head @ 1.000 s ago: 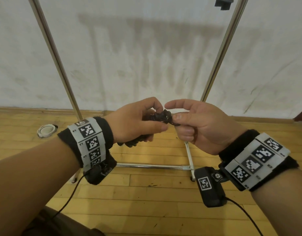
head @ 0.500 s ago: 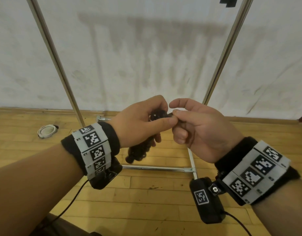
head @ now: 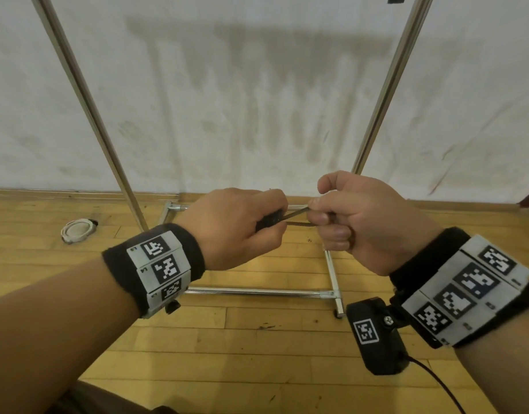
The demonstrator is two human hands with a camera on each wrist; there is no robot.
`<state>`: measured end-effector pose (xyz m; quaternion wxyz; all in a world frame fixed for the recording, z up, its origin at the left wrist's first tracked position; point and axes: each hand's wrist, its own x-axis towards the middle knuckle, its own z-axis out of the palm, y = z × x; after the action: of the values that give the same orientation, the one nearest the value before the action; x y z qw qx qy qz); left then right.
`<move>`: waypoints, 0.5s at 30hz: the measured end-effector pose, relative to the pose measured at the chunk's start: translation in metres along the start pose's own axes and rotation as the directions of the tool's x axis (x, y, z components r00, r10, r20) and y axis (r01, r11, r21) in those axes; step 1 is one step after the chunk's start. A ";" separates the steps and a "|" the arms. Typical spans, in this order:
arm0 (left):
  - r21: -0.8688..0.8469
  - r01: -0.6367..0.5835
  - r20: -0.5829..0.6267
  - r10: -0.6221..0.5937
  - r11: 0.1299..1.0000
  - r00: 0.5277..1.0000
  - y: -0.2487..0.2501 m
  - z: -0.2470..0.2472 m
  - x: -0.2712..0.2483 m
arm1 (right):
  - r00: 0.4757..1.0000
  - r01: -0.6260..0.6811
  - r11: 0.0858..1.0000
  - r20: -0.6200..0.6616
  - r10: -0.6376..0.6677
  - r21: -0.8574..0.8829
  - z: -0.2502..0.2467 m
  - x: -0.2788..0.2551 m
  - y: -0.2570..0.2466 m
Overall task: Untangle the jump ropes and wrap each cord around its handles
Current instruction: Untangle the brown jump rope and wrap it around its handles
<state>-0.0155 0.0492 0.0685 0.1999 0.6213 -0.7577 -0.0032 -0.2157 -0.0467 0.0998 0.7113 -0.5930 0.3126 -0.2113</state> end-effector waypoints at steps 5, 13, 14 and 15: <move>0.116 -0.205 -0.087 0.215 0.972 0.973 -0.004 0.003 -0.004 | 1.000 0.014 1.000 -0.011 -0.014 -0.014 -0.005 -0.003 -0.004; -0.078 0.057 0.152 -0.045 0.995 0.987 0.002 0.018 -0.005 | 0.980 0.188 0.966 -0.029 -0.196 -0.177 0.008 -0.009 -0.003; -0.210 0.159 0.213 -0.114 0.965 0.970 0.004 0.018 -0.005 | 0.977 0.203 0.960 -0.030 -0.212 -0.191 0.008 -0.009 -0.003; -0.355 0.235 0.252 -0.149 0.905 0.956 0.007 0.018 -0.004 | 0.972 0.218 0.956 -0.040 -0.230 -0.198 0.008 -0.008 -0.005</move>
<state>-0.0266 0.0500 0.0529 0.2306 0.6382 -0.6947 -0.2385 -0.2156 -0.0367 0.1070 0.6119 -0.6835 0.2845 -0.2781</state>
